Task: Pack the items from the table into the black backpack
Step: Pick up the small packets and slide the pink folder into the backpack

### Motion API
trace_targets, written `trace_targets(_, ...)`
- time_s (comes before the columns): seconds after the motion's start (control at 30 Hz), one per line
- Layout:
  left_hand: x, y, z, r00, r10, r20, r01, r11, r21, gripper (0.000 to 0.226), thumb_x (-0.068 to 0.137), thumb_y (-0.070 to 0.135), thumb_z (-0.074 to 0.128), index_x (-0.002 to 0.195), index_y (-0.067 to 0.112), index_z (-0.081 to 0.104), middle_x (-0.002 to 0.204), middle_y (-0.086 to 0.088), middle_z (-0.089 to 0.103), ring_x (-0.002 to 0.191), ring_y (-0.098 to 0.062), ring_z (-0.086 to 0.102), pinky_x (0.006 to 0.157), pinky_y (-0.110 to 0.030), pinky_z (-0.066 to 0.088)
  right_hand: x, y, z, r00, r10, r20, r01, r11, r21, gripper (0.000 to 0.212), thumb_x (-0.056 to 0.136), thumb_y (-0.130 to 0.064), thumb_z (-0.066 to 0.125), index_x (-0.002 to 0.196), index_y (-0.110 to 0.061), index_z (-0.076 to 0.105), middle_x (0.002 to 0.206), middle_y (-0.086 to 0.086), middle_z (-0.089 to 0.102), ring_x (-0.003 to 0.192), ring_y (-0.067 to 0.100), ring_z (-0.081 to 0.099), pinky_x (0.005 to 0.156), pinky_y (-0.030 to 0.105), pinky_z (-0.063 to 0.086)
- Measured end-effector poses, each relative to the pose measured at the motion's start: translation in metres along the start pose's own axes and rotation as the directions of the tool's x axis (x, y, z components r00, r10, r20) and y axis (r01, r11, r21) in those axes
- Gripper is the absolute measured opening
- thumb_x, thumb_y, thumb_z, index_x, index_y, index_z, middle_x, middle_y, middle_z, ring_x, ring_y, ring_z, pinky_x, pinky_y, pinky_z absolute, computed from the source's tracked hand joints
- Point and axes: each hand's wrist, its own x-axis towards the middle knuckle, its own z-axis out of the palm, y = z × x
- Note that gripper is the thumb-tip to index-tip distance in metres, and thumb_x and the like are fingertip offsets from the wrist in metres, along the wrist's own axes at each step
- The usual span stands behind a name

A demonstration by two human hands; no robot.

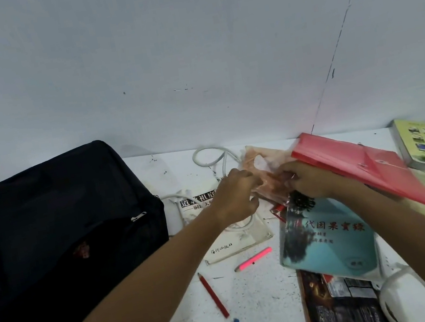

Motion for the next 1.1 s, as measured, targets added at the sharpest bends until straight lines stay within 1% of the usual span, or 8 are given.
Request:
trace_targets(0.17,0.027,0.000,0.020,0.996,-0.037,0.081,0.011,0.953,0.303,0.064,0.085,0.030,0.064,0.143,0.023,0.037,0.149,-0.009,0.035,0.129,-0.031,0.038,0.105,-0.048,0.033,-0.015,0.014,-0.005,0.998,0.057,0.005,-0.057,0.995,0.079,0.040,0.096,-0.003,0.044,0.129,-0.024,0.052,0.109,0.002,0.067,0.091,0.011,0.065,0.073,0.022,0.057)
trace_targets(0.43,0.044,-0.014,0.019,0.998,0.059,-0.027,-0.055,0.993,0.107,0.040,0.088,0.014,0.060,0.127,0.017,0.059,0.118,-0.006,0.064,0.105,-0.029,0.057,0.081,-0.040,0.051,-0.031,0.010,0.002,0.993,0.045,-0.110,-0.021,0.977,0.212,0.038,0.098,-0.008,0.043,0.132,-0.025,0.050,0.097,-0.007,0.062,0.075,0.018,0.065,0.063,0.026,0.057)
trace_targets(0.53,0.047,-0.015,0.005,0.994,0.060,-0.095,-0.054,0.997,0.062,0.035,0.085,0.010,0.059,0.119,0.012,0.066,0.109,-0.011,0.069,0.100,-0.031,0.061,0.081,-0.043,0.052,-0.025,0.004,0.011,0.992,0.029,-0.124,0.002,0.970,0.242,0.044,0.095,-0.002,0.046,0.137,-0.016,0.046,0.105,-0.005,0.058,0.065,0.010,0.054,0.048,0.014,0.043)
trace_targets(0.77,0.056,-0.019,-0.039,0.967,-0.163,-0.196,0.082,0.928,-0.364,0.018,0.088,0.017,0.065,0.103,0.012,0.073,0.094,-0.008,0.074,0.088,-0.023,0.067,0.083,-0.035,0.052,-0.013,-0.024,0.030,0.935,0.152,-0.322,0.066,0.814,0.577,0.073,0.091,0.001,0.050,0.151,-0.020,0.013,0.143,0.008,0.037,0.127,0.020,0.041,0.107,0.042,0.038)
trace_targets(0.83,0.053,-0.018,-0.061,0.961,-0.210,-0.179,0.094,0.859,-0.503,0.023,0.088,0.014,0.067,0.110,0.010,0.071,0.099,-0.004,0.073,0.091,-0.015,0.067,0.086,-0.029,0.051,-0.005,-0.031,0.039,0.912,0.250,-0.325,0.057,0.708,0.704,0.076,0.092,-0.006,0.055,0.152,-0.023,0.011,0.154,0.005,0.026,0.136,0.024,0.035,0.112,0.047,0.032)
trace_targets(0.93,0.036,-0.016,-0.087,0.954,-0.296,-0.051,0.137,0.579,-0.804,0.018,0.093,0.011,0.059,0.108,0.006,0.068,0.083,0.003,0.071,0.075,-0.005,0.066,0.068,-0.024,0.054,0.009,-0.048,0.042,0.907,0.367,-0.207,0.100,0.290,0.952,0.073,0.091,-0.015,0.060,0.150,-0.024,0.017,0.144,0.010,0.039,0.126,0.028,0.046,0.104,0.045,0.042)
trace_targets(1.0,0.019,-0.024,-0.098,0.936,-0.350,0.026,0.181,0.418,-0.890,0.014,0.096,0.012,0.054,0.095,0.008,0.067,0.070,0.001,0.068,0.063,-0.014,0.065,0.058,-0.030,0.055,0.016,-0.063,0.038,0.942,0.315,-0.113,0.114,0.014,0.993,0.058,0.091,-0.020,0.061,0.140,-0.018,0.029,0.128,0.011,0.050,0.113,0.031,0.056,0.092,0.042,0.050)
trace_targets(1.1,-0.009,-0.043,-0.109,0.887,-0.458,0.066,0.187,0.224,-0.956,0.021,0.098,0.011,0.047,0.087,0.008,0.064,0.072,-0.004,0.068,0.063,-0.023,0.065,0.057,-0.040,0.058,0.025,-0.085,0.037,0.973,0.225,-0.042,0.086,-0.191,0.978,0.040,0.090,-0.025,0.061,0.122,-0.018,0.039,0.112,0.013,0.060,0.092,0.026,0.066,0.080,0.038,0.054)
